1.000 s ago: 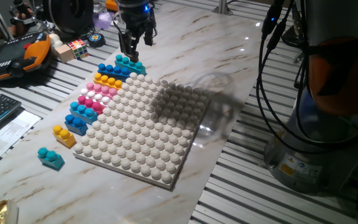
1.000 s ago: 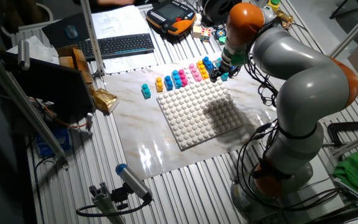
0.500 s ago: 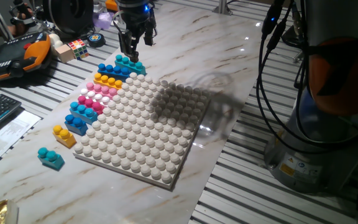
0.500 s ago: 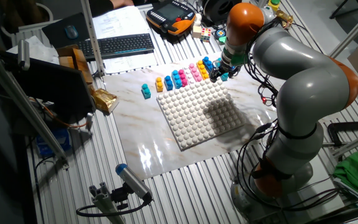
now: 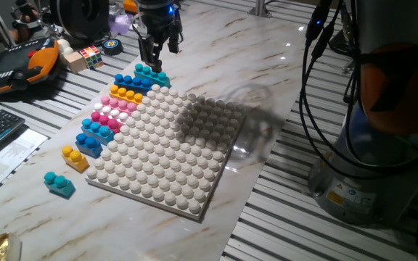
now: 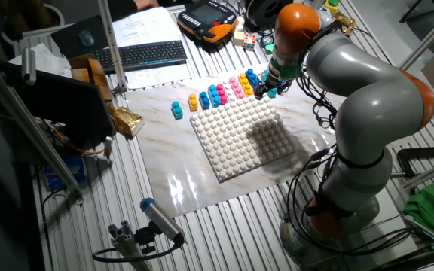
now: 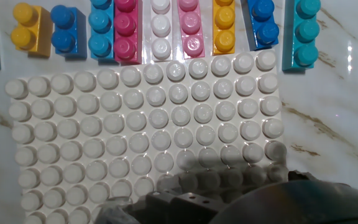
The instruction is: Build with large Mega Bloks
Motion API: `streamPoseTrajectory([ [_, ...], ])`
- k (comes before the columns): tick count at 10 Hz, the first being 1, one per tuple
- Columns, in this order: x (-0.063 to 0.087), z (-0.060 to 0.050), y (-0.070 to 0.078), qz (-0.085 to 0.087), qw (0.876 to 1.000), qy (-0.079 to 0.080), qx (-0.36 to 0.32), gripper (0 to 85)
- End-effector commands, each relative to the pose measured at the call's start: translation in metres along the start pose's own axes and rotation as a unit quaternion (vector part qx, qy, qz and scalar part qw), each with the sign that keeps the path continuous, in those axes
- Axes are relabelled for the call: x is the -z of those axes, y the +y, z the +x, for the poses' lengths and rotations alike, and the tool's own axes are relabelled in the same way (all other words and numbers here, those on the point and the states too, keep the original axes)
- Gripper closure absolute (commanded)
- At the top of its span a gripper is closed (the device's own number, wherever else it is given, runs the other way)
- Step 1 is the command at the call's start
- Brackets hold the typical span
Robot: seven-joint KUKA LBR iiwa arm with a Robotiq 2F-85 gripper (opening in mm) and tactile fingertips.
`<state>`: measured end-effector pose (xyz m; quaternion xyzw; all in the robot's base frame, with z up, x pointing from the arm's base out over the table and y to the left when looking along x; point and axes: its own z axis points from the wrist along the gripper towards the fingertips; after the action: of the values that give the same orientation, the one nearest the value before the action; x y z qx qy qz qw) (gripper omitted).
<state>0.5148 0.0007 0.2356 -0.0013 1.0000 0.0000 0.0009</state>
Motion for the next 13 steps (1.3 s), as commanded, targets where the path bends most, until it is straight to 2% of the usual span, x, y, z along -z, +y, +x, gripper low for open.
streamPoseTrajectory([
  [1, 0.0000, -0.0001, 0.0000, 0.000, 1.000, 0.000, 0.000, 84.0],
  [2, 0.0002, -0.0001, 0.0000, 0.051, 0.978, 0.137, 0.152, 84.0],
  [13, -0.0002, 0.0005, 0.0000, 0.052, 0.980, 0.131, 0.138, 84.0],
])
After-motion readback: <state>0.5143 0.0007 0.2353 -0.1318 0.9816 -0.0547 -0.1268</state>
